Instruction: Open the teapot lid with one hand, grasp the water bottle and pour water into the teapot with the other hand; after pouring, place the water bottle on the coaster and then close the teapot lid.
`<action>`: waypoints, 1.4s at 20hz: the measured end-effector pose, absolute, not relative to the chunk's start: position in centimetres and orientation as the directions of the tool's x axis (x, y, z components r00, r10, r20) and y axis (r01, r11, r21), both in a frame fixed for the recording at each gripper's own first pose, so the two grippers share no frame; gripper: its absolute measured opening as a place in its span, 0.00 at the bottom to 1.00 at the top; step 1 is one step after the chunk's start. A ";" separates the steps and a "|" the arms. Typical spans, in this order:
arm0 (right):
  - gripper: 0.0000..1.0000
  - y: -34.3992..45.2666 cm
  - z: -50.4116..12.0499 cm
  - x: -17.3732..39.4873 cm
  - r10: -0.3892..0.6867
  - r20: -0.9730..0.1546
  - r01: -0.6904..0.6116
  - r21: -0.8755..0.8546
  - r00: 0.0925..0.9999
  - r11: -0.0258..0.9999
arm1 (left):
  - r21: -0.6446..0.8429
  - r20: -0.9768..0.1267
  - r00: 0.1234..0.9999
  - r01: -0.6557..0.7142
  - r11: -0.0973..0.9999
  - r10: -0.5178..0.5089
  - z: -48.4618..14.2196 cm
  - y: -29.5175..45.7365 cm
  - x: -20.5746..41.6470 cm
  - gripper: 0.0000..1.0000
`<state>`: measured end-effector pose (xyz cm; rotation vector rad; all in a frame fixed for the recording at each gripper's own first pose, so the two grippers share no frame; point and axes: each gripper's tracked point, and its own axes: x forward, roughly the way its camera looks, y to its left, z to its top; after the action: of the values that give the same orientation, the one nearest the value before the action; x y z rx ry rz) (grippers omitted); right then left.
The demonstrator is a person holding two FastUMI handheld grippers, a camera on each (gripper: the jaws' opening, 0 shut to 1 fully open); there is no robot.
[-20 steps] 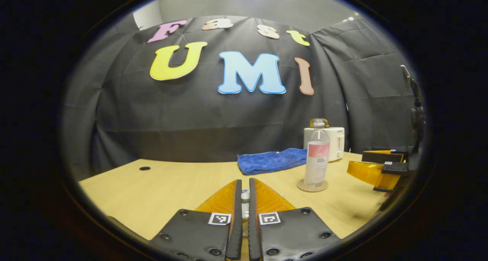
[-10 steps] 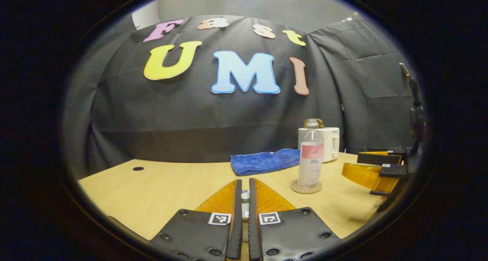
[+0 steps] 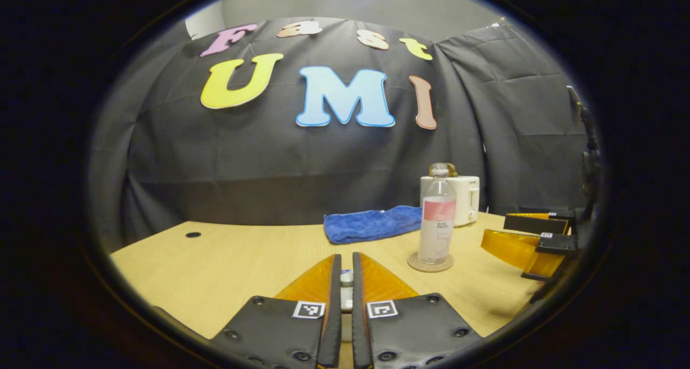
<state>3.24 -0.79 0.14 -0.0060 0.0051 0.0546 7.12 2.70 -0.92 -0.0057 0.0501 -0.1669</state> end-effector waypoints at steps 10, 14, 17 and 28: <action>0.95 -0.7 0.1 3.3 0.057 -0.005 -0.057 -0.006 0.998 0.998 | -0.020 -0.059 0.985 0.163 0.986 -0.164 -1.1 2.9 7.3 0.22; 0.95 -0.7 0.1 3.2 0.056 -0.005 -0.056 -0.006 0.998 0.998 | -0.026 -0.058 0.986 0.156 0.987 -0.157 -0.9 3.1 7.0 0.39; 0.95 -0.7 0.1 3.3 0.056 -0.005 -0.056 -0.006 0.998 0.998 | -0.049 -0.052 0.986 0.156 0.987 -0.158 -0.9 3.2 6.7 0.44; 0.96 -0.6 0.1 2.0 0.059 -0.006 -0.059 -0.007 0.998 0.998 | -0.001 0.004 0.994 0.111 0.994 -0.111 -0.1 2.8 3.6 0.78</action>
<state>2.05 -0.58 0.11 -0.0073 0.0053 0.0593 3.58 2.80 -0.07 -0.0013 -0.0041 -0.1113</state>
